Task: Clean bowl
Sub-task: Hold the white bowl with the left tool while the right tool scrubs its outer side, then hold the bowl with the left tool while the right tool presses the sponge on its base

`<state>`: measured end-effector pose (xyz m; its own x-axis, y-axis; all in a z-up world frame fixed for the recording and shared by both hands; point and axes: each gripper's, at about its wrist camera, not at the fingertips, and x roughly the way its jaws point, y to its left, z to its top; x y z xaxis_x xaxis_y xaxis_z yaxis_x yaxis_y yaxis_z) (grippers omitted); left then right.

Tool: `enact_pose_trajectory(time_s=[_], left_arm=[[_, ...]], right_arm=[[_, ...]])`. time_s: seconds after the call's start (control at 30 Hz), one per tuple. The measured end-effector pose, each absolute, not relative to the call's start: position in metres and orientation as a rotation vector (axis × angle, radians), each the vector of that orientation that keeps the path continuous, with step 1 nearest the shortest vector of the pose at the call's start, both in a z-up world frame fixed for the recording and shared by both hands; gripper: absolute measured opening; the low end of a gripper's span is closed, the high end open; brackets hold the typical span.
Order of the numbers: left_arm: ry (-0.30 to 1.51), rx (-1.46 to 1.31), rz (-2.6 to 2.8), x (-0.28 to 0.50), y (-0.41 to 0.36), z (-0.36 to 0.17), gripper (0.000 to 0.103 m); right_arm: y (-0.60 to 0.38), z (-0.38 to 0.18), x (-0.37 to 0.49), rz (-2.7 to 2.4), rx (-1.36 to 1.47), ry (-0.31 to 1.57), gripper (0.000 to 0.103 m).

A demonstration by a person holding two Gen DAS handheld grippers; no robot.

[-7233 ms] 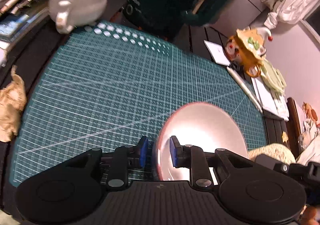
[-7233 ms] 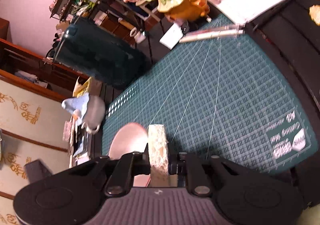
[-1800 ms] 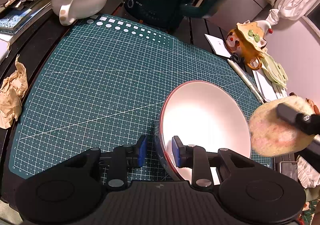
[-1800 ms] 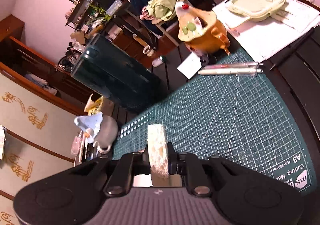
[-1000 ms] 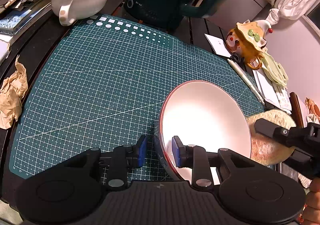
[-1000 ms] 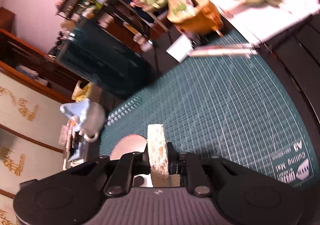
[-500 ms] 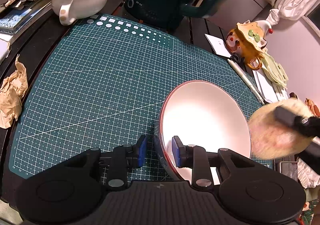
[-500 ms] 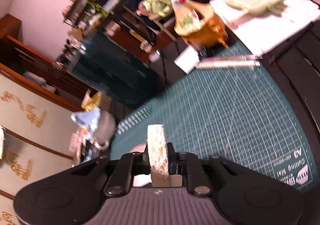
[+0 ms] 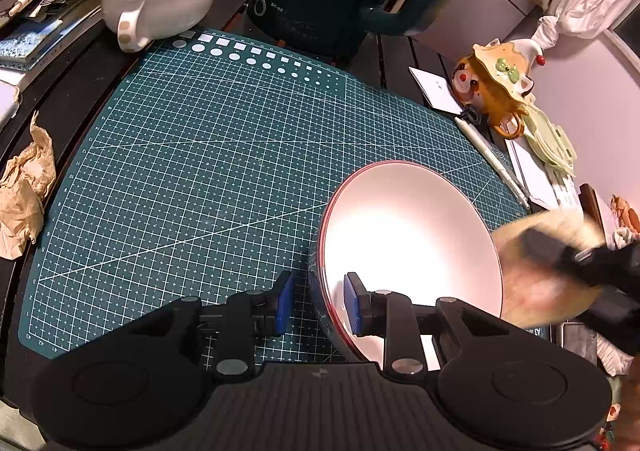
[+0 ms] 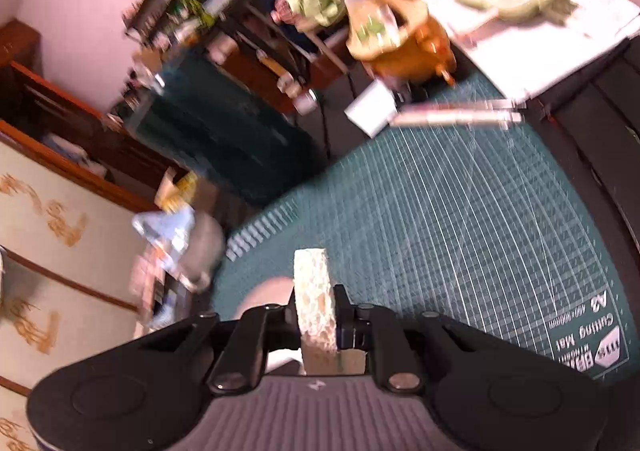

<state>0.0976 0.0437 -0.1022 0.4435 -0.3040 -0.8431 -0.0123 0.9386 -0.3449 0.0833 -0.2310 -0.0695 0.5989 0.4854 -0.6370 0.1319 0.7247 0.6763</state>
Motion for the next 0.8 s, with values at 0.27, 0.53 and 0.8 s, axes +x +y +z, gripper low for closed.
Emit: enact_pose_trajectory(time_s=[0.27, 0.53, 0.8], left_arm=[[1.101, -0.318, -0.184, 0.097, 0.043, -0.102, 0.026], [1.102, -0.318, -0.183, 0.098, 0.042, -0.102, 0.026], [1.103, -0.323, -0.183, 0.099, 0.042, -0.102, 0.026]], right_arm=[[-0.232, -0.07, 0.083, 0.234, 0.762, 0.919, 0.013], [-0.24, -0.057, 0.08, 0.249, 0.782, 0.867, 0.013], [-0.239, -0.06, 0.082, 0.236, 0.776, 0.891, 0.013]])
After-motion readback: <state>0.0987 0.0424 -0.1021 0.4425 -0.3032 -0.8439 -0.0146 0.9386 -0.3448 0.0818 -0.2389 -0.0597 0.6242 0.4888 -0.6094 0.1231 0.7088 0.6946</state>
